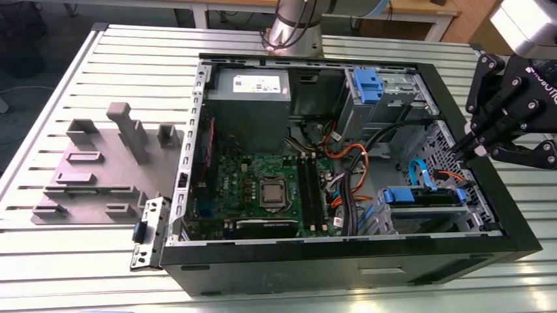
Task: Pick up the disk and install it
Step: 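Insert the second disk wire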
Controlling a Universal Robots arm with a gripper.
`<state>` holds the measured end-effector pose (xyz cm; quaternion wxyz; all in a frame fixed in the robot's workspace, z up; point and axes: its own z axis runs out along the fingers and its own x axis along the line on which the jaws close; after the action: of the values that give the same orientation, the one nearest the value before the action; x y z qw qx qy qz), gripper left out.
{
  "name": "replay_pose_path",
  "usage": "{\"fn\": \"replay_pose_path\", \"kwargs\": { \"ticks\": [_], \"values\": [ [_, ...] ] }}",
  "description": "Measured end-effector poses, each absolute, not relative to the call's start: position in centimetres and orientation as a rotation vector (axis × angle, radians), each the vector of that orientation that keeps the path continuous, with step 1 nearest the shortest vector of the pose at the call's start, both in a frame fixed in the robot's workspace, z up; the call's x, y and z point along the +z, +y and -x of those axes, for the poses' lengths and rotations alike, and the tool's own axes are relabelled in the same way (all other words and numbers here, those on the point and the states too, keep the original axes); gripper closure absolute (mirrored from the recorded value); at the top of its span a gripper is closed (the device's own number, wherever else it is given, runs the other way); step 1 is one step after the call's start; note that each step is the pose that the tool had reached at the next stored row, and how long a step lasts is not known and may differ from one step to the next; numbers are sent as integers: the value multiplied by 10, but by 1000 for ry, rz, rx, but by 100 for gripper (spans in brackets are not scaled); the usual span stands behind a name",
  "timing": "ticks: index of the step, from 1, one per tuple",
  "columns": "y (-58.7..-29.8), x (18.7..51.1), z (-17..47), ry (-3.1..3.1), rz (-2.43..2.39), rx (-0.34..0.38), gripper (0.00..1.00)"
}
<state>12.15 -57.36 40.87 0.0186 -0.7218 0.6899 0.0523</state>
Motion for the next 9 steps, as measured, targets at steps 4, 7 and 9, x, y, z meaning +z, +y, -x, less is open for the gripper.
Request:
{"fn": "replay_pose_path", "kwargs": {
  "ticks": [4, 7, 9],
  "values": [
    [-572, 407, -123, 2142, 2241, 162, 84],
    [-572, 406, -123, 2142, 2241, 162, 84],
    [-572, 406, -123, 2142, 2241, 162, 84]
  ]
}}
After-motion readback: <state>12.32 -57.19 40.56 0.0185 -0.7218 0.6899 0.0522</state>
